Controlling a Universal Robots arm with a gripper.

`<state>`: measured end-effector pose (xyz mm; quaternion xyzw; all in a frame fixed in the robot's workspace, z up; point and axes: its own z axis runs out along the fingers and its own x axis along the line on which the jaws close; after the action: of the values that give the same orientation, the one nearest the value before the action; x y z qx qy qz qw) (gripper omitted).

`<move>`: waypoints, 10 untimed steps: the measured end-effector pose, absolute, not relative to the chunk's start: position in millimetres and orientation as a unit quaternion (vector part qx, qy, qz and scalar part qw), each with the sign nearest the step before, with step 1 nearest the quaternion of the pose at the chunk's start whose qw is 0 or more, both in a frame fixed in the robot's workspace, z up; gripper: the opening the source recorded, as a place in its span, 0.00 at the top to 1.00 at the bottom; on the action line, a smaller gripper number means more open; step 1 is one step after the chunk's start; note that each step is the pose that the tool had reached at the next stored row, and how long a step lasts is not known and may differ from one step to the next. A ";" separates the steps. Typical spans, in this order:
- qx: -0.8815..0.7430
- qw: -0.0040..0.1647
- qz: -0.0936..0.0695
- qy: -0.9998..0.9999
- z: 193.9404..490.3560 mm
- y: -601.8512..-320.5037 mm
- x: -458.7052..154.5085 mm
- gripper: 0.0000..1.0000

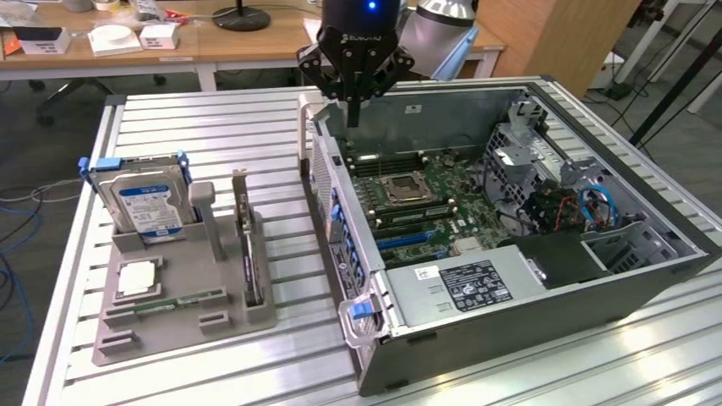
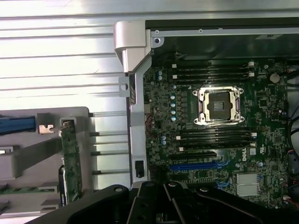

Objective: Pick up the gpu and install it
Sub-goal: 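Reach for the gpu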

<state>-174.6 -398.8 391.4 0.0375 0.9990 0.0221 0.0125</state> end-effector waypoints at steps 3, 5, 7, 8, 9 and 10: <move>0.037 0.012 0.022 0.999 391.3 -398.9 -176.4 0.89; 0.037 0.012 0.022 0.999 391.3 -398.9 -178.0 0.89; 0.037 0.013 0.022 0.999 391.2 -398.8 -178.9 0.89; 0.037 0.012 0.022 0.999 391.2 -398.9 -179.6 0.89; 0.037 0.012 0.022 0.999 391.1 -398.9 -180.3 0.89; 0.037 0.013 0.022 0.999 391.1 -398.8 -180.7 0.89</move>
<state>-180.7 -398.8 391.1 0.0374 0.9990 0.0221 0.0125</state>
